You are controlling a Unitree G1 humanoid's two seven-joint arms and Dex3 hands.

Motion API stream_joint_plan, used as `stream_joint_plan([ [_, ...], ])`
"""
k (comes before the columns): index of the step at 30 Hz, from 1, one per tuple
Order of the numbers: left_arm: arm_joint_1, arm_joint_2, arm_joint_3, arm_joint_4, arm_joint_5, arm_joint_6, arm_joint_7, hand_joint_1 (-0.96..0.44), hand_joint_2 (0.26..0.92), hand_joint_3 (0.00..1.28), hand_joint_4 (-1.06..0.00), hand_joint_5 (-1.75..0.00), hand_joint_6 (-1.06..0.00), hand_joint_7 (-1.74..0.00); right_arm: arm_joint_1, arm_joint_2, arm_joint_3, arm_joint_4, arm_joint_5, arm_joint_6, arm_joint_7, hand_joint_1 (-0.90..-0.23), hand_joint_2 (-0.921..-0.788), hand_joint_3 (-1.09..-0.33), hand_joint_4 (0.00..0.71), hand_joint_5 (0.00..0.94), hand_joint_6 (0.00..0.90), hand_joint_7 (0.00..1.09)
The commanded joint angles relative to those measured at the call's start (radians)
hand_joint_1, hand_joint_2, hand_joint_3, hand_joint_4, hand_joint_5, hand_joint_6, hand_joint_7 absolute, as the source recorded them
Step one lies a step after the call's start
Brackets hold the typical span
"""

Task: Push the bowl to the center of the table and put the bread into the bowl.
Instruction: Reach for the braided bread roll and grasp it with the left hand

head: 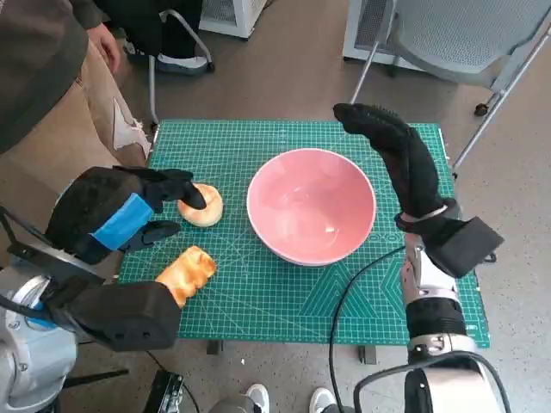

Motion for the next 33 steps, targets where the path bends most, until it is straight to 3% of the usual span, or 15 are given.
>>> stream_joint_plan([
  [1, 0.053, 0.031, 0.009, -0.046, -0.018, 0.040, -0.086, -0.15, 0.801, 0.02, -0.57, -0.60, -0.45, -0.63, 0.028, 0.001, -0.002, -0.001, 0.000, 0.009, -0.008, -0.704, -0.921, -0.830, 0.151, 0.002, 0.004, 0.44],
  [3, 0.074, 0.048, 0.020, -0.080, -0.014, 0.066, -0.128, -0.25, 0.772, 0.01, -0.50, -0.36, -0.42, -0.42, 0.028, 0.002, -0.002, 0.001, 0.000, 0.009, -0.009, -0.704, -0.921, -0.830, 0.151, 0.002, 0.004, 0.45],
  [5, 0.089, 0.058, 0.028, -0.107, -0.009, 0.084, -0.156, -0.46, 0.762, 0.01, -0.39, -0.15, -0.37, -0.25, 0.028, 0.002, -0.002, 0.001, 0.000, 0.010, -0.010, -0.704, -0.921, -0.830, 0.151, 0.002, 0.003, 0.45],
  [10, 0.137, 0.060, 0.033, -0.150, 0.022, 0.125, -0.184, -0.70, 0.782, 0.01, -0.30, -0.03, -0.35, -0.11, 0.029, 0.006, -0.001, 0.004, -0.002, 0.012, -0.013, -0.704, -0.921, -0.830, 0.151, 0.001, 0.002, 0.45],
  [22, 0.216, 0.022, -0.005, -0.096, 0.041, 0.112, -0.138, -0.75, 0.806, 0.00, -0.29, 0.00, -0.34, -0.03, 0.030, 0.015, 0.004, -0.001, 0.002, 0.027, -0.002, -0.707, -0.921, -0.830, 0.151, 0.001, 0.000, 0.45],
  [33, 0.226, 0.004, -0.056, -0.032, 0.072, 0.119, -0.121, -0.76, 0.814, 0.00, -0.29, 0.00, -0.33, -0.01, 0.034, 0.014, 0.005, -0.020, 0.016, 0.052, 0.021, -0.714, -0.921, -0.828, 0.149, 0.000, -0.001, 0.45],
])
